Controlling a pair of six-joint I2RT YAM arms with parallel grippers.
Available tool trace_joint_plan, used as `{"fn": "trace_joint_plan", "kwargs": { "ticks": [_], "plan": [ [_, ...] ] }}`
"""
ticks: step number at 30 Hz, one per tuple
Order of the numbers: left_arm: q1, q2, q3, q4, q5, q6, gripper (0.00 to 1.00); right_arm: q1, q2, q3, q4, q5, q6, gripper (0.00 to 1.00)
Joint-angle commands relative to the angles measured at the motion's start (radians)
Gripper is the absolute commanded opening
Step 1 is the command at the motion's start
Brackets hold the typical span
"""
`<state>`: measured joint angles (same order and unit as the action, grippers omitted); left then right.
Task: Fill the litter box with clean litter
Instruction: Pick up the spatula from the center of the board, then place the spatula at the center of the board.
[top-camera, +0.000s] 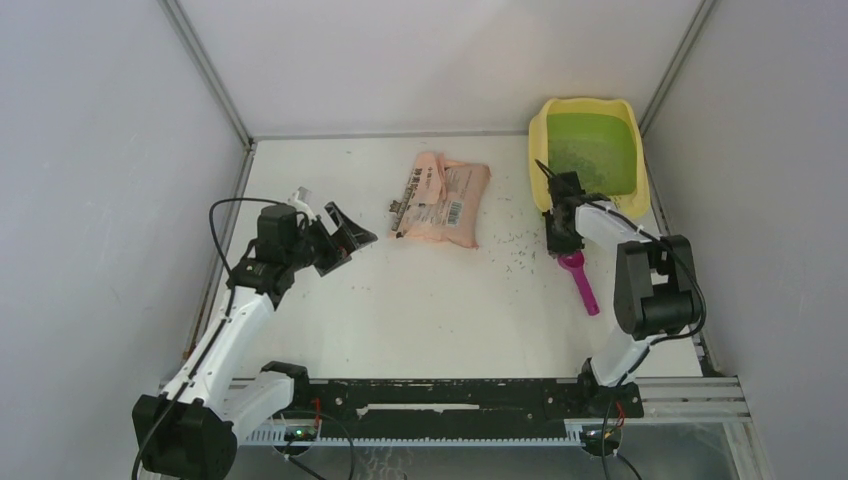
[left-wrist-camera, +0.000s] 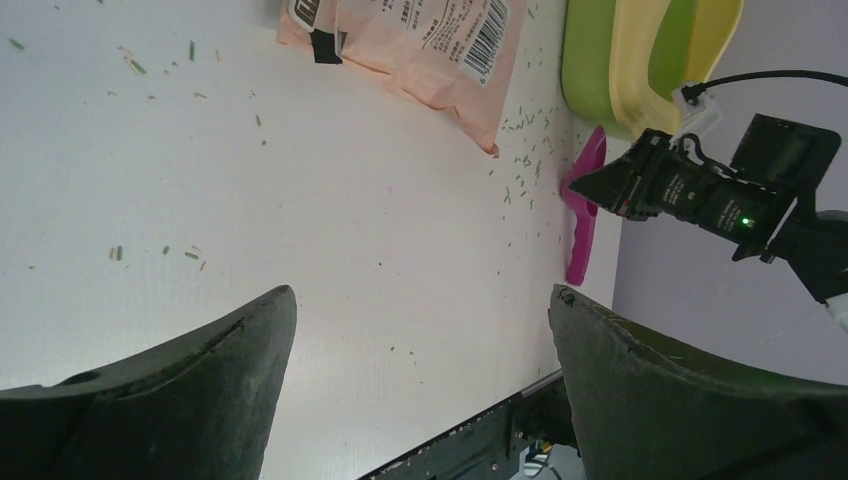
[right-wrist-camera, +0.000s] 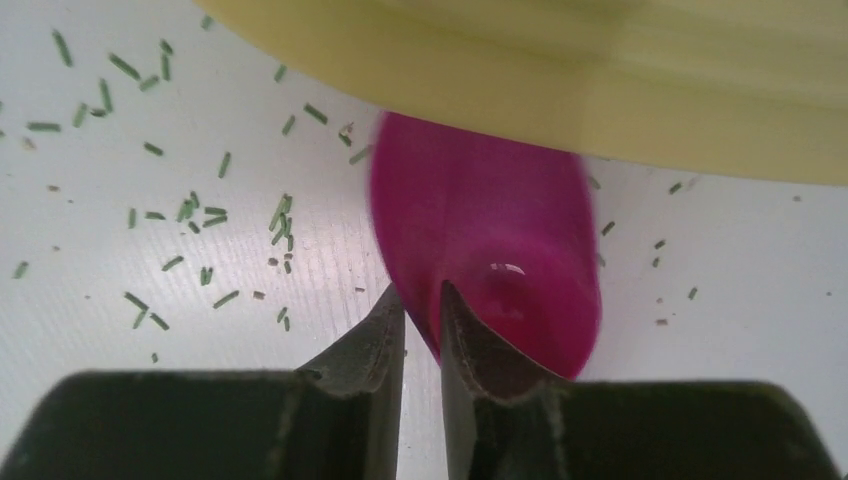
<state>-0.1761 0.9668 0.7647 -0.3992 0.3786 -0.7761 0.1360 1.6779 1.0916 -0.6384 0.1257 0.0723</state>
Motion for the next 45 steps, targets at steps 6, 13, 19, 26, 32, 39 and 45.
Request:
{"fn": "trace_joint_plan", "kwargs": {
  "ticks": [6,13,19,26,32,39,45],
  "plan": [
    [0.007,0.017,-0.019,0.063,0.023,0.017,1.00,0.145,-0.040,0.019,-0.041,0.074,0.119,0.04],
    [0.010,0.022,-0.004,0.064,0.022,0.015,1.00,0.288,-0.111,0.143,-0.057,0.008,0.224,0.00],
    [0.022,0.061,0.009,0.104,0.027,0.033,1.00,0.235,0.094,0.357,0.011,-0.090,0.255,0.00],
    [0.039,0.094,0.030,0.134,-0.029,0.082,1.00,0.175,0.375,0.573,0.067,-0.143,0.275,0.01],
    [0.049,0.139,0.034,0.173,-0.038,0.069,1.00,0.147,0.465,0.683,0.077,-0.210,0.279,0.19],
    [0.060,0.113,0.123,0.090,-0.127,0.139,1.00,0.155,0.275,0.553,0.093,-0.229,0.258,0.99],
    [0.061,-0.089,0.242,-0.013,-0.308,0.238,1.00,0.184,-0.085,0.400,0.166,-0.291,0.210,0.99]
  ]
}}
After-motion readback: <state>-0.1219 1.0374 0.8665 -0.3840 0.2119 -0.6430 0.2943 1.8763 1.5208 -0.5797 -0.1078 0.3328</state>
